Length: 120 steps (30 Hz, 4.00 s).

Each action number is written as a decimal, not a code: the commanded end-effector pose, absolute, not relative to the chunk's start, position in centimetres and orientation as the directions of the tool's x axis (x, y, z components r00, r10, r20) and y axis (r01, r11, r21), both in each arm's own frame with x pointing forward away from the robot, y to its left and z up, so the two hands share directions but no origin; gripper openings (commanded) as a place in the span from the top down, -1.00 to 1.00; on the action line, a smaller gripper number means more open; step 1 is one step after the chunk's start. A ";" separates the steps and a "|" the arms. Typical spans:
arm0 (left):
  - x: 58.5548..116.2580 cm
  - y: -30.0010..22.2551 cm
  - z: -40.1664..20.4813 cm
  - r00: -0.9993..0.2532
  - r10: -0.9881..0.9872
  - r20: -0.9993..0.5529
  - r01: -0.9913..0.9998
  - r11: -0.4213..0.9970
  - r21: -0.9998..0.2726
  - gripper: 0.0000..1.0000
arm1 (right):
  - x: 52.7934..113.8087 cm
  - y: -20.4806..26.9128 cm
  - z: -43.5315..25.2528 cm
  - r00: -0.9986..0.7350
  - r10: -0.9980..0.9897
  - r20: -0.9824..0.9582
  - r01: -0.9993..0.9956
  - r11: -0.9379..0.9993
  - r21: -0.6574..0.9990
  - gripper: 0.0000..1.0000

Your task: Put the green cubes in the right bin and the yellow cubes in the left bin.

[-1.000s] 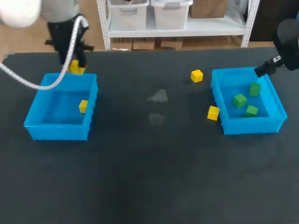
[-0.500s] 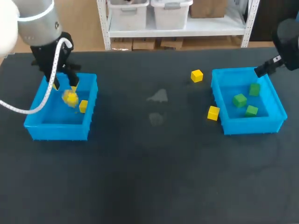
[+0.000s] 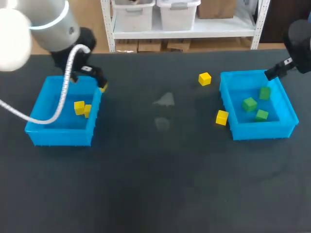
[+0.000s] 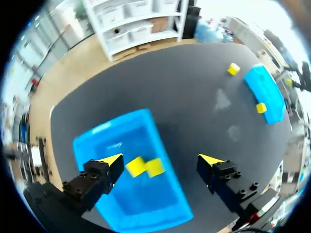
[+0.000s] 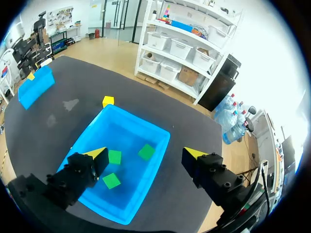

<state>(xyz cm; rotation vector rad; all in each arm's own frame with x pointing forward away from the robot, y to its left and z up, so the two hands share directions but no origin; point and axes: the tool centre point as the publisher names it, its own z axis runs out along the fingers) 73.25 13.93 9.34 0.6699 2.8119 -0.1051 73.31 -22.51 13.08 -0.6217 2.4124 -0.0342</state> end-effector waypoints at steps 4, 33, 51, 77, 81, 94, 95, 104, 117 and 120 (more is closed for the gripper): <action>76.3 5.5 8.5 -0.750 0.601 -0.276 0.627 0.779 -0.007 -1.00 | 73.1 -22.5 12.9 -0.680 -0.439 -0.587 -0.420 0.890 -0.180 -1.00; 81.1 -13.6 2.3 -0.558 0.720 -0.413 0.779 0.626 0.039 -1.00 | 73.1 -22.5 12.9 -0.680 -0.439 -0.587 -0.420 0.890 -0.180 -1.00; 81.9 -16.1 1.6 -0.556 0.703 -0.445 0.769 0.638 0.048 -1.00 | 73.1 -22.5 12.9 -0.680 -0.439 -0.587 -0.420 0.890 -0.180 -1.00; 86.8 -18.6 0.3 -0.539 0.713 -0.449 0.775 0.628 0.066 -1.00 | 73.1 -22.5 12.9 -0.680 -0.439 -0.587 -0.420 0.890 -0.180 -1.00; 87.2 -19.0 -0.2 -0.540 0.717 -0.442 0.778 0.625 0.064 -1.00 | 73.1 -22.5 12.9 -0.680 -0.439 -0.587 -0.420 0.890 -0.180 -1.00; 88.2 -19.9 -0.7 -0.529 0.732 -0.429 0.783 0.616 0.086 -1.00 | 73.1 -22.5 12.9 -0.680 -0.439 -0.587 -0.420 0.890 -0.180 -1.00; 88.2 -19.9 -0.7 -0.522 0.738 -0.427 0.786 0.610 0.094 -1.00 | 73.1 -22.5 12.9 -0.680 -0.439 -0.587 -0.420 0.890 -0.180 -1.00; 87.9 -19.9 -1.0 -0.518 0.740 -0.429 0.788 0.608 0.098 1.00 | 73.1 -22.5 12.9 -0.680 -0.439 -0.587 -0.420 0.890 -0.180 -1.00; 87.0 -18.0 -0.2 -0.541 0.725 -0.426 0.772 0.629 0.092 1.00 | 73.1 -22.5 12.9 -0.680 -0.439 -0.587 -0.420 0.890 -0.180 -1.00; 86.7 -17.0 1.0 -0.552 0.713 -0.432 0.760 0.643 0.091 1.00 | 73.1 -22.5 12.9 -0.680 -0.439 -0.587 -0.420 0.890 -0.180 -1.00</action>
